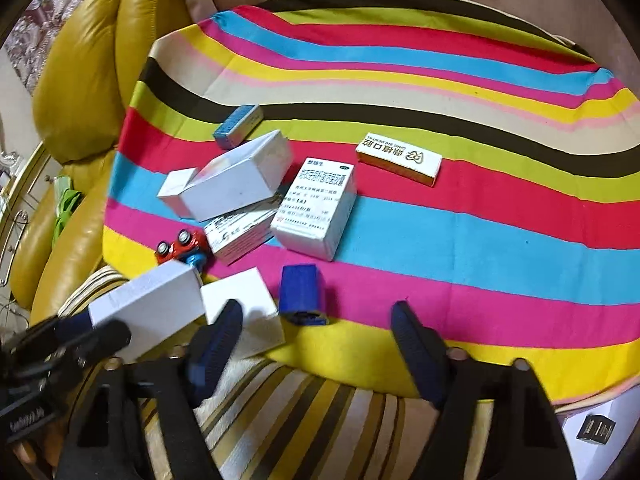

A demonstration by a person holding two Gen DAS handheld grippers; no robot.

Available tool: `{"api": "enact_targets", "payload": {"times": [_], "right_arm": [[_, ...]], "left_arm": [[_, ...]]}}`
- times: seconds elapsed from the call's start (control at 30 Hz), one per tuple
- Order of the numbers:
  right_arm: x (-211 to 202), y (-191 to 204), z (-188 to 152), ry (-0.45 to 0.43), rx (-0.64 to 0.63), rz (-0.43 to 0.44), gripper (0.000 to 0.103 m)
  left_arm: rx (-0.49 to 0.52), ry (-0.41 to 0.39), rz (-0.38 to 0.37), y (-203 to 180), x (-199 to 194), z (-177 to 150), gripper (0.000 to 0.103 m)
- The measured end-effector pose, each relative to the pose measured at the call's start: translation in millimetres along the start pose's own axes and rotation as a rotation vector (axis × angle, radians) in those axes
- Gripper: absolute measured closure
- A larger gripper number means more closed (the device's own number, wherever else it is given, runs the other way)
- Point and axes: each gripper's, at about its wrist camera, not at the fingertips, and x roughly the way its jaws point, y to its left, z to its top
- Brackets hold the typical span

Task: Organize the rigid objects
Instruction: 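Grasp the dark blue box with the right tool while the left tool holds its box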

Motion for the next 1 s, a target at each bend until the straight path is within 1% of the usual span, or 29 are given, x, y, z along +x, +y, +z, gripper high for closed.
{"api": "enact_targets", "payload": {"times": [0.03,0.1,0.17,0.23,0.27,0.3,0.33,0.4,0.5,0.57,0.63,0.83,1.0], "right_arm": [[3,-2,3,0.003,0.018,-0.008,0.046],[8,-4,9,0.011,0.04,-0.007,0.047],[11,-1,10,0.019,0.016,0.001,0.047],[15,5,11,0.026,-0.013,-0.021,0.047],[16,5,11,0.029,-0.014,-0.029,0.048],[18,3,12,0.036,-0.007,-0.028,0.053],[20,0,12,0.044,0.007,-0.023,0.058],[24,-6,13,0.055,0.033,-0.017,0.061],[31,-11,12,0.078,0.051,0.023,0.063],[36,-10,11,0.095,0.05,0.034,0.064],[39,-9,12,0.098,0.04,0.041,0.073],[27,-4,9,0.045,0.013,0.043,0.074],[5,-3,0,-0.016,0.007,0.004,0.074]], "left_arm": [[-0.001,-0.001,-0.001,0,0,0,0.057],[-0.004,0.002,-0.002,0,1,0,0.057],[-0.003,0.003,-0.003,0,1,-1,0.057],[-0.003,0.006,-0.003,0,2,-1,0.057],[-0.004,0.008,-0.004,0,2,-1,0.057],[-0.005,0.008,-0.004,0,3,-1,0.057],[-0.006,0.008,-0.005,1,3,-1,0.057],[-0.006,0.009,-0.006,1,3,-2,0.057],[-0.005,0.012,-0.005,0,4,-2,0.057],[-0.006,0.011,-0.005,1,4,-2,0.057],[-0.006,0.012,-0.003,1,4,-2,0.057],[-0.005,0.003,-0.001,1,4,-1,0.057],[-0.003,-0.036,-0.012,1,-5,0,0.057]]}}
